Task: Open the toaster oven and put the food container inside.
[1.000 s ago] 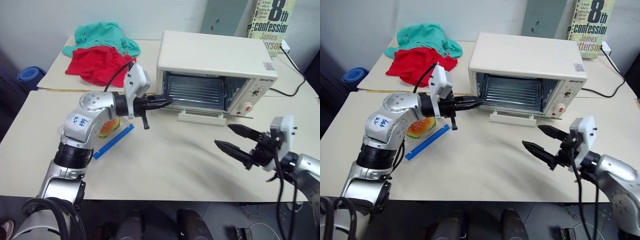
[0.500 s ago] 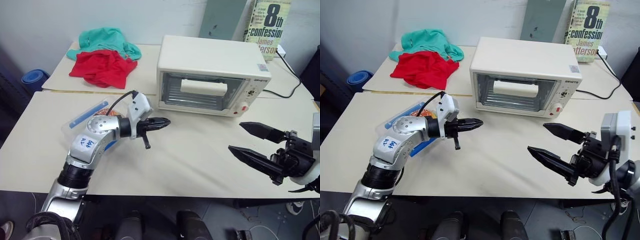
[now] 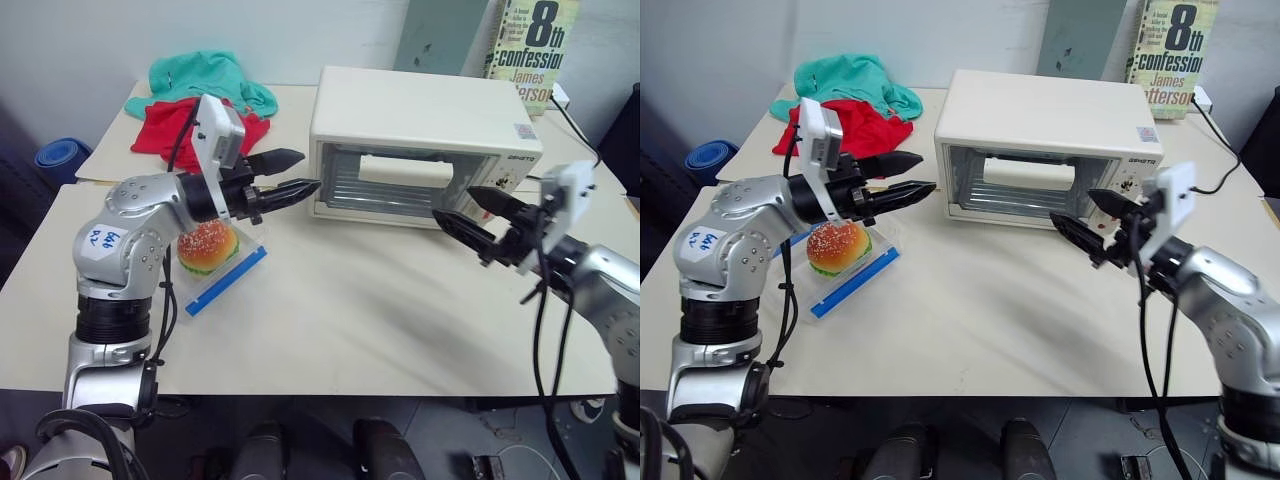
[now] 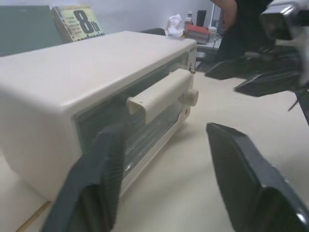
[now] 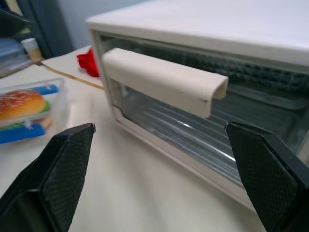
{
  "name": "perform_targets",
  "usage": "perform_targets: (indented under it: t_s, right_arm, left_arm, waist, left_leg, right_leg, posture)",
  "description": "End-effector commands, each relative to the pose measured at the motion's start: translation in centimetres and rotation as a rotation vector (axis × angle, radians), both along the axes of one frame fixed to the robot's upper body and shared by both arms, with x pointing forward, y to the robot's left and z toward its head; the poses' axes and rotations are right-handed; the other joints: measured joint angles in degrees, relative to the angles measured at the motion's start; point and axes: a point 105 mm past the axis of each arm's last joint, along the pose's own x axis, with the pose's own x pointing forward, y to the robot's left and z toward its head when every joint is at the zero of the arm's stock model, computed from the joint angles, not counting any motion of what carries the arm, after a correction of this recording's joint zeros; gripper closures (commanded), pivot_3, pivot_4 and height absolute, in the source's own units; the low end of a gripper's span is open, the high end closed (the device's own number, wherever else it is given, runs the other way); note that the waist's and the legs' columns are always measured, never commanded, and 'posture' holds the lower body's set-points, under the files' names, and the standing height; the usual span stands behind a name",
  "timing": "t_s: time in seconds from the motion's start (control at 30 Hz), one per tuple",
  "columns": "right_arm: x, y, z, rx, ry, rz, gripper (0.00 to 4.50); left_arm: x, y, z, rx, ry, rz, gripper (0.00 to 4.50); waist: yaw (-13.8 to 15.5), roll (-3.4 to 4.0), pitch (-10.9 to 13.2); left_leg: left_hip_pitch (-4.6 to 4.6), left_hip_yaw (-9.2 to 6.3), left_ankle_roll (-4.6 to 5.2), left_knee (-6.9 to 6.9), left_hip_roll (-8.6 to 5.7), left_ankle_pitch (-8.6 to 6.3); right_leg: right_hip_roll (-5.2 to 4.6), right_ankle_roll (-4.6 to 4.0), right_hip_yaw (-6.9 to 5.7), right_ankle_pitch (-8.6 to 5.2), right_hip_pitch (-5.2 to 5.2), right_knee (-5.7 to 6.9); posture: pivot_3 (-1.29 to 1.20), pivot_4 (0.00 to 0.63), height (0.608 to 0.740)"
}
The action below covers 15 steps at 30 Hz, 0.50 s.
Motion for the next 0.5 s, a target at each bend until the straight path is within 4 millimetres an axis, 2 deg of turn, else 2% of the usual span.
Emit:
perform_targets:
  t_s: [0.03,0.2,0.33,0.43,0.5]
  right_arm:
    - [1.2,0.2,0.9,-0.004,-0.043,-0.006,0.0]
    - [1.8,2.0,1.3,-0.009,-0.057,0.072,0.0]
    - [1.0,3.3,1.8,-0.007,-0.083,0.155,0.0]
    - [-0.6,4.1,1.7,-0.011,-0.093,0.235,0.0]
    - [-1.5,4.2,1.3,-0.017,-0.097,0.263,0.0]
  left_arm:
    - [-0.4,0.2,1.8,-0.019,-0.077,0.006,1.27]
    - [-0.2,0.1,2.3,-0.025,-0.1,0.026,1.27]
    - [0.3,0.2,2.6,-0.035,-0.106,0.054,1.27]
    - [1.6,0.5,2.6,-0.03,-0.11,0.109,1.91]
    - [2.4,0.5,2.3,-0.003,-0.114,0.143,2.49]
  waist:
    - [0.33,0.0,0.0]
    - [0.43,0.0,0.0]
    - [0.42,0.0,0.0]
    - [0.46,0.0,0.0]
    - [0.4,0.0,0.0]
  left_leg:
    - [-0.15,0.03,-0.04,0.03,0.0,0.02]
    - [-0.68,0.0,-0.33,0.1,-0.02,0.2]
    - [-0.72,0.02,-0.3,0.07,-0.05,0.18]
    - [-0.72,0.02,-0.3,0.07,-0.06,0.18]
    - [-0.72,0.01,-0.31,0.06,-0.04,0.18]
  right_leg:
    - [-0.01,0.0,0.02,0.0,-0.17,0.08]
    - [0.04,0.04,-0.02,0.03,-0.54,0.18]
    - [0.04,0.05,-0.03,0.03,-0.54,0.08]
    - [0.07,0.05,-0.04,0.03,-0.54,0.09]
    - [0.15,0.05,-0.04,0.03,-0.54,0.09]
  posture:
    - [0.0,0.15,0.74]
    - [0.0,0.15,0.74]
    - [0.0,0.15,0.74]
    - [0.0,0.15,0.74]
    - [0.0,0.15,0.74]
